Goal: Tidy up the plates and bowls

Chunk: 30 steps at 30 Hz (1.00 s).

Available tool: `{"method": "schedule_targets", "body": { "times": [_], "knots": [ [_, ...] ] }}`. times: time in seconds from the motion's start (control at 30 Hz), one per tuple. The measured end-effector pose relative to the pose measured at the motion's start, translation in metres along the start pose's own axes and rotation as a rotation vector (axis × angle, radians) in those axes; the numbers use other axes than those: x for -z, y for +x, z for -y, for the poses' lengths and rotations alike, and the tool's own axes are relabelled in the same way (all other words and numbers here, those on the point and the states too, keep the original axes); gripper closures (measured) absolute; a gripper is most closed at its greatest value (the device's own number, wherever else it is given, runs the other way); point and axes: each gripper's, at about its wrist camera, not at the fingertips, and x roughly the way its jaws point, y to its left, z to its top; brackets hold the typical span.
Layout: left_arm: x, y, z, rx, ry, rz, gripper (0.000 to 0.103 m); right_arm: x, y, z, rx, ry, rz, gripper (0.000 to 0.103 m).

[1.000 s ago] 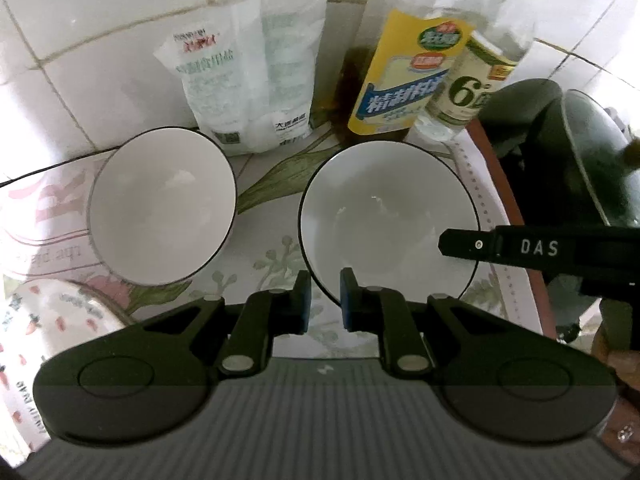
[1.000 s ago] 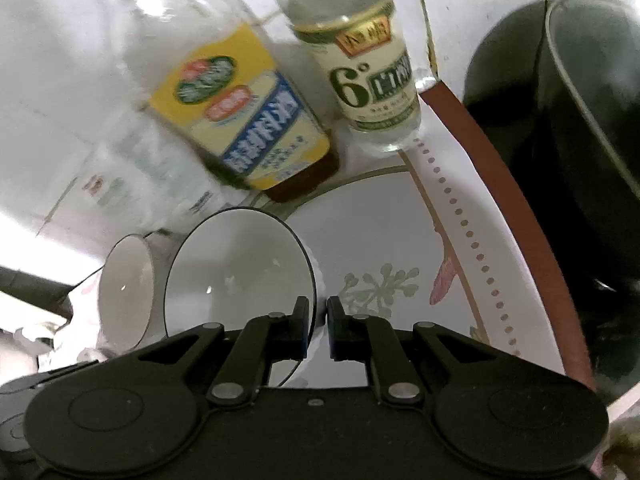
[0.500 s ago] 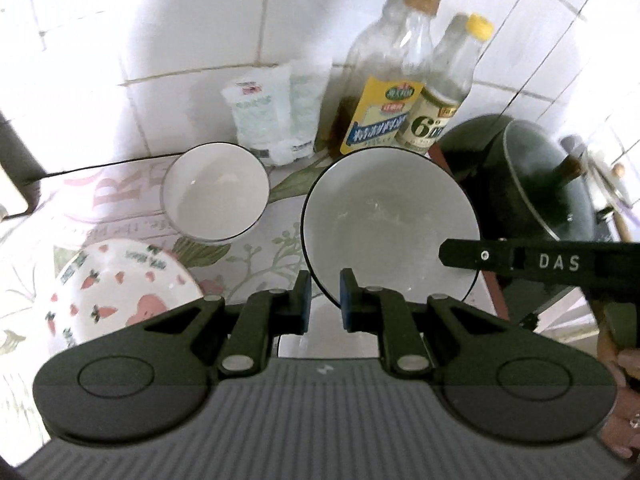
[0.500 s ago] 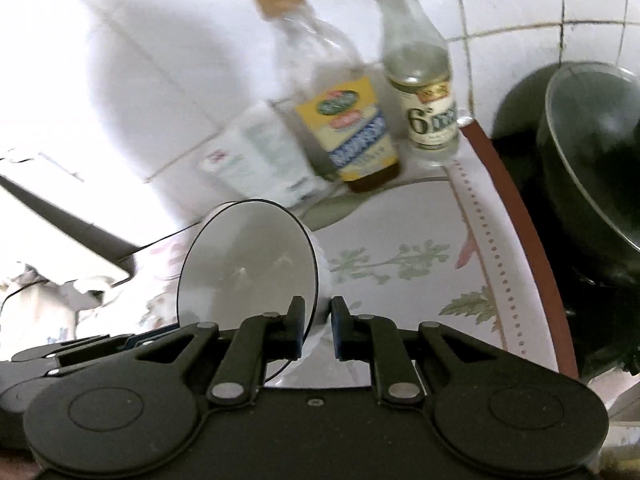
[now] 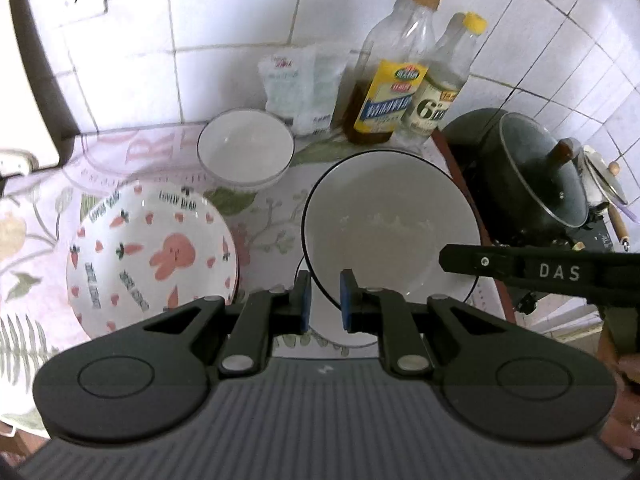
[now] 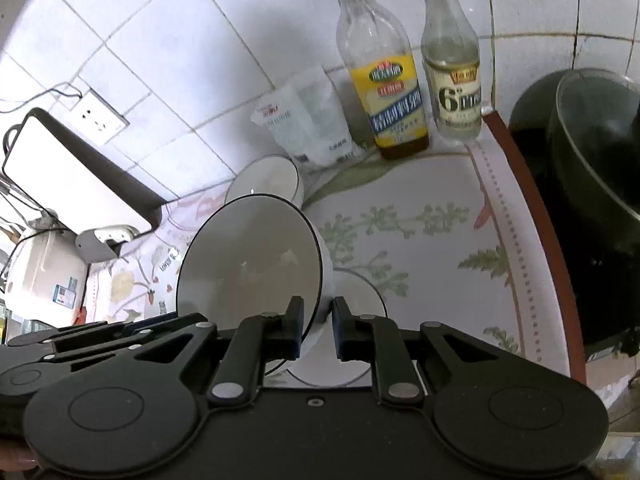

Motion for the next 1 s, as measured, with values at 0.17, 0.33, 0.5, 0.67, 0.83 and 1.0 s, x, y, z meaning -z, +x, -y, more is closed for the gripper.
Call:
{"method": "schedule_targets", "body": {
  "times": [0.17,0.33,0.5,0.67,0.83,1.0],
  "knots": [
    [0.015,0.016,-0.002,-0.004,-0.012,0.004,0.089,0.018,0.009,-0.001,0.042,-0.034,0.024,0.083],
    [0.022,0.03,-0.006,-0.004,-0.044,-0.02,0.089,0.033,0.016,0.003,0.054,-0.054,0.052,0.082],
    [0.027,0.043,-0.008,-0.017,-0.042,-0.035,0.089,0.042,0.031,0.016,0.024,-0.026,0.042,0.081],
    [0.029,0.059,-0.011,-0.013,-0.04,-0.042,0.089,0.045,0.043,0.019,0.04,-0.037,0.041,0.08],
    [0.028,0.076,-0.011,-0.031,-0.015,-0.086,0.089,0.041,0.056,0.013,0.087,-0.062,0.023,0.08],
    [0.028,0.084,-0.011,-0.02,0.013,-0.118,0.09,0.039,0.063,0.009,0.137,-0.094,0.016,0.08]
  ]
}}
